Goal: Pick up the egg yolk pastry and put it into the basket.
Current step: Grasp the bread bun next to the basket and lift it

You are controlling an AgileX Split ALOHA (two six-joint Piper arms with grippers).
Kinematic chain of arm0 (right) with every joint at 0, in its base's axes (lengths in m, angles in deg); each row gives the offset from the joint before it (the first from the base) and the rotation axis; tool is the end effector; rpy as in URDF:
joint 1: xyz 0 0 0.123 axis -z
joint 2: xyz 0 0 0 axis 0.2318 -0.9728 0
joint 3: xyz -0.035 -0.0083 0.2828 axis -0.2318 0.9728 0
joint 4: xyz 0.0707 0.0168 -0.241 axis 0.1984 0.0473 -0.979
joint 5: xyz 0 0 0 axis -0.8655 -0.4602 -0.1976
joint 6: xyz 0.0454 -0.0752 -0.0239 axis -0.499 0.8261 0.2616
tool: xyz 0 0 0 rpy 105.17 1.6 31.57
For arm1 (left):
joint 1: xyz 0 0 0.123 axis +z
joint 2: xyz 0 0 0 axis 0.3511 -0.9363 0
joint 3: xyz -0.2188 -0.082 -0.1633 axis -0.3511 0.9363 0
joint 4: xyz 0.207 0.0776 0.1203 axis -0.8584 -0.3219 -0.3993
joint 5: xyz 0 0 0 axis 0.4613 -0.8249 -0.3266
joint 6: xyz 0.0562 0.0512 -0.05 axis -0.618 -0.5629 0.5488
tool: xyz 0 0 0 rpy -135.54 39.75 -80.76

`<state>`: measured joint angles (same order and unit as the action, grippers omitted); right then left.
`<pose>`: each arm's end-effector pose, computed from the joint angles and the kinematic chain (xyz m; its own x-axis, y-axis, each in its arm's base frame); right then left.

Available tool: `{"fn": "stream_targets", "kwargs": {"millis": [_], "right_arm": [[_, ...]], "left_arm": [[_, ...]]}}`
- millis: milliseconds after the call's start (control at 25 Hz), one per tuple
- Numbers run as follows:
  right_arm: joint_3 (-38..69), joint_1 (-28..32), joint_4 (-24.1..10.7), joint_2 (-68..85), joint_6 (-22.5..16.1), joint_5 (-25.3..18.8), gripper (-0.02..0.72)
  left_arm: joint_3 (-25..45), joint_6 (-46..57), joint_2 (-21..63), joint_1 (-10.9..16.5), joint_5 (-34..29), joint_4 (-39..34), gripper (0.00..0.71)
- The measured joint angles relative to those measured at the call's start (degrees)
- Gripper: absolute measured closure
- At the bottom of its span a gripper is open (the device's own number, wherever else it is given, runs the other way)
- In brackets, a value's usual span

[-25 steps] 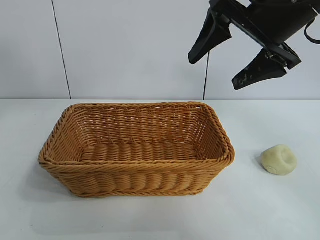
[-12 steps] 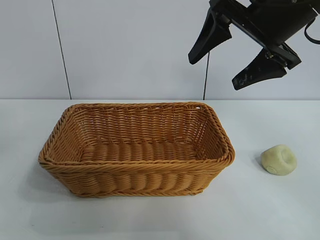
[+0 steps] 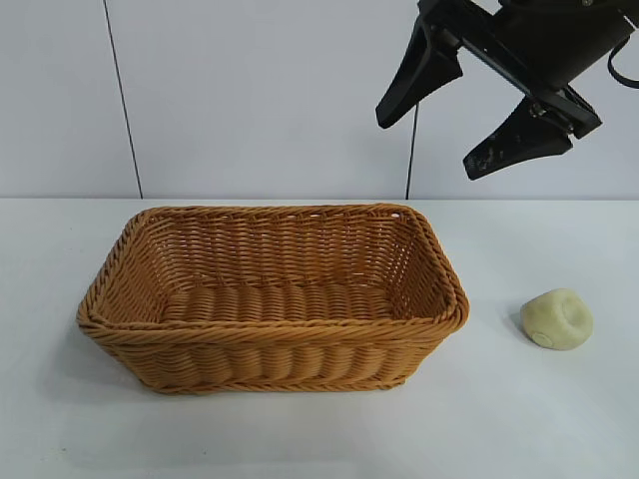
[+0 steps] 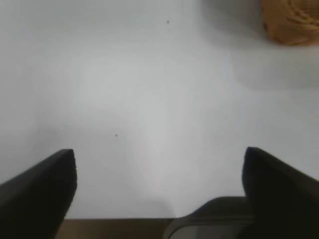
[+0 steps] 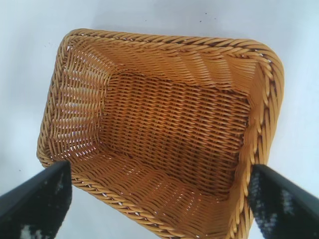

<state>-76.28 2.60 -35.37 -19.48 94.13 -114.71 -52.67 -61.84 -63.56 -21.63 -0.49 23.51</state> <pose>0.3326 0.1045 0.2620 -0.8976 0.0523 -0.4376 -0.1910 0.8487 0.4932 0.0499 -0.0046 0.2679 -0.7478 -0.0303 -0.6632 0.0123 0.9981 -0.0596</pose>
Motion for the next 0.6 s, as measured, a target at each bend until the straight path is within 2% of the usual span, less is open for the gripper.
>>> {"fn": "stream_targets", "kwargs": {"millis": [120,280,400,600], "right_arm": [[0.00,0.00,-1.06,0.00,0.00,0.00,0.041],[0.00,0.57,-4.62,0.00,-1.38,-0.17,0.041],[0.00,2.58,-10.30,0.00,-6.15,-0.29,0.041],[0.00,7.67,-20.67,0.00,-11.89,-3.18,0.041]], "left_arm": [[0.14,0.00,6.41,0.00,-0.03,0.11,0.015],[0.21,-0.06,15.86,0.00,-0.03,0.11,0.015],[0.21,-0.11,20.62,-0.05,-0.06,0.18,0.015],[0.32,-0.16,21.20,-0.05,-0.06,0.25,0.015]]}}
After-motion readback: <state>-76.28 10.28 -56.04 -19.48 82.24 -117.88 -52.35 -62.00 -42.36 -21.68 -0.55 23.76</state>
